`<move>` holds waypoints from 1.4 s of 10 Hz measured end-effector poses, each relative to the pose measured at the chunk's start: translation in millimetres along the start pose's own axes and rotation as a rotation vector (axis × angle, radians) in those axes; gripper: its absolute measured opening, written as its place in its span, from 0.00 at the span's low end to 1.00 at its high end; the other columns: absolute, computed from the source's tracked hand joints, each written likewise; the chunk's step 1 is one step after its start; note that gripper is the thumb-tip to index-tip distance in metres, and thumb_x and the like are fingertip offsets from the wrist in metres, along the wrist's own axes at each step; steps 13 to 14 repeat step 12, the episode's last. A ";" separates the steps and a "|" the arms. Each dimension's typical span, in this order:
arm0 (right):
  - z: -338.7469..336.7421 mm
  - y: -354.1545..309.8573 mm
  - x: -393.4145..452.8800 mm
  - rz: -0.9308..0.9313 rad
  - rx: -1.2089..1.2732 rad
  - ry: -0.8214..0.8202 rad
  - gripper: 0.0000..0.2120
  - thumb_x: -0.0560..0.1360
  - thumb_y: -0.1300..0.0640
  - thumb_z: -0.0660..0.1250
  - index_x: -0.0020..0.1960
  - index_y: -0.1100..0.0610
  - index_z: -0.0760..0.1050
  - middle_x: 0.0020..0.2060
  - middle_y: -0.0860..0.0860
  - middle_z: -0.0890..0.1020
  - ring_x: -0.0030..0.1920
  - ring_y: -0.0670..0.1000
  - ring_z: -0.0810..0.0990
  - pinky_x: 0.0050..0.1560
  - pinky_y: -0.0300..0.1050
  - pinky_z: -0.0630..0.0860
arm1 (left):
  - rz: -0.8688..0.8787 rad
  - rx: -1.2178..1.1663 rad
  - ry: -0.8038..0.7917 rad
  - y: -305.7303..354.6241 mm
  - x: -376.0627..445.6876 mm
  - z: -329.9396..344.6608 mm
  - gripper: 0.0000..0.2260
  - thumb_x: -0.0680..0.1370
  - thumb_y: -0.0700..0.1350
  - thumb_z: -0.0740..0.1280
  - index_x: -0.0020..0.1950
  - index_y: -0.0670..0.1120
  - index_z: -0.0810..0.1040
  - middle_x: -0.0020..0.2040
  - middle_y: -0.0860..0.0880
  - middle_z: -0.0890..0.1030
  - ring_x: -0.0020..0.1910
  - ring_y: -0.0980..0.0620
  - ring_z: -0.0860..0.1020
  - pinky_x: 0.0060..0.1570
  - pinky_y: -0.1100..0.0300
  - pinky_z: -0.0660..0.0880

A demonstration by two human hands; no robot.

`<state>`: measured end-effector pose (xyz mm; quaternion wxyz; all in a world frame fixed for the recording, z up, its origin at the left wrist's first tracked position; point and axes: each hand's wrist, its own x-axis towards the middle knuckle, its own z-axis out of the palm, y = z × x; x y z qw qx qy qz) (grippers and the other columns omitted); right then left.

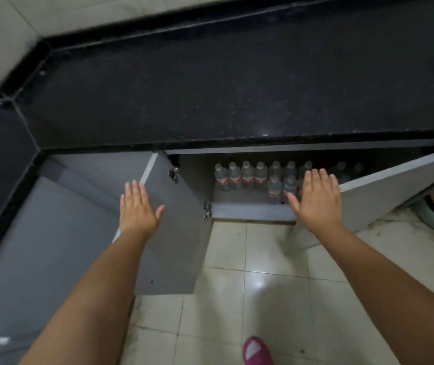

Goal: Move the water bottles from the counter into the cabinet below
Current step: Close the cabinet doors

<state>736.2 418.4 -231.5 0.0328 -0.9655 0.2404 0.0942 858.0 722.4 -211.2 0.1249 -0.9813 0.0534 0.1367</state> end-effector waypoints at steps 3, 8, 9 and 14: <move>1.2 -1.9 -1.6 0.000 -0.052 -0.004 0.34 0.80 0.42 0.49 0.76 0.65 0.47 0.77 0.61 0.53 0.78 0.57 0.48 0.78 0.51 0.42 | 0.009 0.000 -0.014 -3.0 0.5 13.1 0.35 0.81 0.53 0.56 0.76 0.33 0.45 0.77 0.33 0.50 0.76 0.37 0.52 0.77 0.48 0.50; 19.4 64.8 11.2 -0.428 -0.084 0.161 0.28 0.75 0.47 0.50 0.58 0.63 0.79 0.56 0.58 0.84 0.61 0.57 0.78 0.71 0.47 0.54 | 0.381 -0.369 0.104 161.4 -49.3 1.3 0.46 0.65 0.66 0.30 0.77 0.42 0.44 0.78 0.43 0.39 0.70 0.51 0.31 0.72 0.52 0.34; 21.9 76.7 16.3 -0.441 -0.087 0.256 0.27 0.69 0.48 0.55 0.64 0.60 0.69 0.60 0.56 0.82 0.65 0.54 0.65 0.75 0.47 0.33 | 0.269 -0.357 0.312 208.1 -26.9 -10.2 0.47 0.74 0.66 0.28 0.71 0.34 0.65 0.73 0.35 0.65 0.73 0.39 0.62 0.68 0.40 0.62; 37.5 69.3 63.9 -0.372 0.010 0.604 0.35 0.67 0.57 0.50 0.74 0.59 0.53 0.78 0.56 0.49 0.76 0.49 0.31 0.75 0.48 0.32 | 0.366 -0.309 0.707 249.8 39.8 -11.7 0.32 0.78 0.62 0.31 0.75 0.43 0.30 0.78 0.41 0.38 0.75 0.52 0.30 0.74 0.53 0.28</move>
